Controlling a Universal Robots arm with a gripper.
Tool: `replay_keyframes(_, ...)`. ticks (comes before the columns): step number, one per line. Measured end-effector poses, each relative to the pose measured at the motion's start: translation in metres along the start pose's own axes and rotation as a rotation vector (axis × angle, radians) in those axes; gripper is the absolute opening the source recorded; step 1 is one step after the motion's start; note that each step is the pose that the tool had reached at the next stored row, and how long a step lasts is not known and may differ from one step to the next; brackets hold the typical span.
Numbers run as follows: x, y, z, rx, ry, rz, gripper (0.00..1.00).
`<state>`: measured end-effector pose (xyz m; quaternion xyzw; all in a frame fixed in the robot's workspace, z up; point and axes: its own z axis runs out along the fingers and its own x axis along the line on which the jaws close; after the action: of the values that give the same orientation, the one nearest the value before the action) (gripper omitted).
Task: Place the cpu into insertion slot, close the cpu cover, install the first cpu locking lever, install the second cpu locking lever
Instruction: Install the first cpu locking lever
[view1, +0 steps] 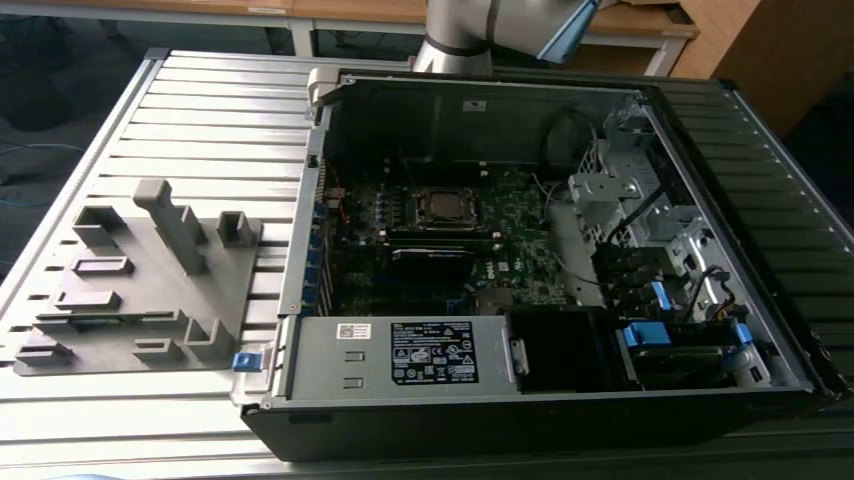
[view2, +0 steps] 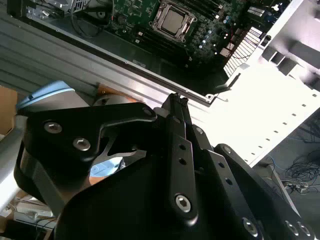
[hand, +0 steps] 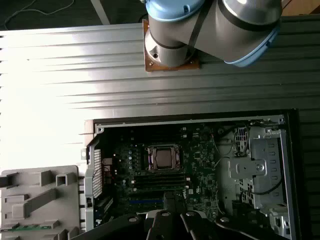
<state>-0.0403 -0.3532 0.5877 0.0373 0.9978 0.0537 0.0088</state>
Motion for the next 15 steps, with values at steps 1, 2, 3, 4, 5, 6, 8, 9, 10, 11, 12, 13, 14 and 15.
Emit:
replay_keyframes(1,0.0002,0.003,-0.0013,0.0001,0.0,0.0,0.11)
replay_keyframes(2,0.0002,0.0031,-0.0013,0.0002,0.0,0.0,0.11)
replay_keyframes(3,0.0003,0.0049,-0.0011,0.0001,0.0,0.0,0.11)
replay_keyframes(4,0.0005,0.0068,-0.0009,0.0002,0.0,0.0,0.11)
replay_keyframes(5,0.0005,0.0069,-0.0009,0.0002,0.0,0.0,0.11)
replay_keyframes(6,0.0005,0.007,-0.0009,0.0002,0.0,0.0,0.11)
replay_keyframes(8,0.0006,0.008,-0.0008,0.0002,0.0001,0.0,0.11)
replay_keyframes(9,0.0008,0.0114,-0.0004,0.0002,0.0,0.0,0.11)
replay_keyframes(10,0.0011,0.0148,-0.0001,0.0002,0.0,0.0,0.11)
replay_keyframes(11,0.0011,0.0149,-0.0001,0.0002,0.0,0.0,0.11)
replay_keyframes(12,0.0011,0.0149,0.0,0.0002,0.0,0.0,0.11)
replay_keyframes(13,0.0011,0.015,0.0,0.0002,0.0,0.0,0.11)
replay_keyframes(14,0.0011,0.0151,0.0,0.0002,0.0,0.0,0.11)
replay_keyframes(15,0.0011,0.0156,0.0,0.0002,0.0,0.0,0.11)
